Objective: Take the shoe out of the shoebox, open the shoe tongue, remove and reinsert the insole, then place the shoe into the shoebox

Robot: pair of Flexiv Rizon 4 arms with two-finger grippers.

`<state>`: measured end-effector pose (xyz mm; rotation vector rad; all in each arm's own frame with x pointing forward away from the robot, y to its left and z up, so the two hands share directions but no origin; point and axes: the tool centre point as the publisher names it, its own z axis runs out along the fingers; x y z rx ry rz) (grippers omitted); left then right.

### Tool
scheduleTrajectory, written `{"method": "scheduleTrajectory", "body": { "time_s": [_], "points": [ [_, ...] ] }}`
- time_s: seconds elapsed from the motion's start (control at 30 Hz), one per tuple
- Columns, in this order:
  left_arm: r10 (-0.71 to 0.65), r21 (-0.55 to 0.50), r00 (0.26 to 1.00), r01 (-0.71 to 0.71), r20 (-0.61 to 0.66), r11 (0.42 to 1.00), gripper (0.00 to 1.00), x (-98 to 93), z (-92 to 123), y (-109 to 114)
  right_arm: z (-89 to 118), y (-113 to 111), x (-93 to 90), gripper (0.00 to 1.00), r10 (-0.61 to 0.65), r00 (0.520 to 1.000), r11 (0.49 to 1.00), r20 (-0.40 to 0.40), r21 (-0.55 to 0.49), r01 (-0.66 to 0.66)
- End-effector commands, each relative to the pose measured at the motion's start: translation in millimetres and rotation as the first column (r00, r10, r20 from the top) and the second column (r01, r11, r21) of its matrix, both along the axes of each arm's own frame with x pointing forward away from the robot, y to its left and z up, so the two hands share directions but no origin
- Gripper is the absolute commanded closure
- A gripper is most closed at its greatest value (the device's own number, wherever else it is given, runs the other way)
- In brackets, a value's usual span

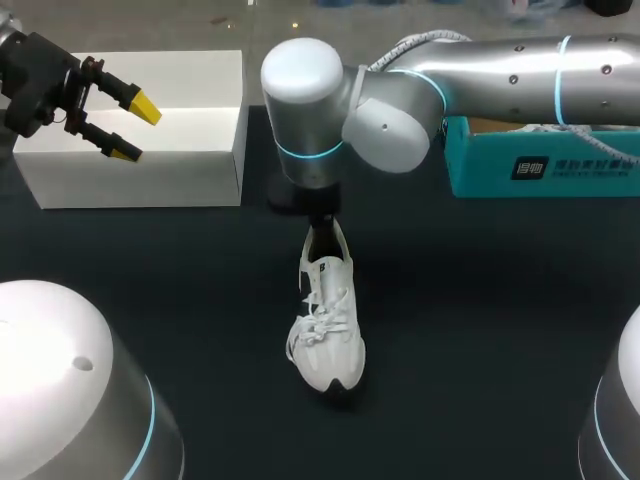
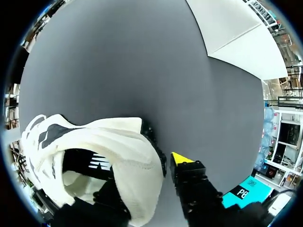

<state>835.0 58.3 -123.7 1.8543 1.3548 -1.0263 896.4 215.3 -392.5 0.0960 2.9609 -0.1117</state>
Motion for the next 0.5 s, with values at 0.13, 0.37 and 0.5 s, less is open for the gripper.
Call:
{"method": "scheduleTrajectory", "body": {
  "time_s": [0.13,0.37,0.5],
  "points": [
    [-0.002,0.002,1.000,0.002,0.000,1.000,0.00,0.4,0.4,0.8,20.9,-5.8,-11.3,1.00,-0.029,0.999,0.999,0.027,-0.012,0.029],
    [-0.002,0.002,1.000,0.002,0.000,1.000,0.00,0.4,0.4,0.8,82.7,-10.3,-18.1,1.00,-0.029,0.998,0.999,0.054,-0.034,0.031],
    [-0.002,0.002,1.000,0.002,0.000,1.000,0.00,0.4,0.4,0.8,130.0,-13.8,-19.7,1.00,-0.003,0.999,1.000,0.052,-0.018,0.004]
  ]
}}
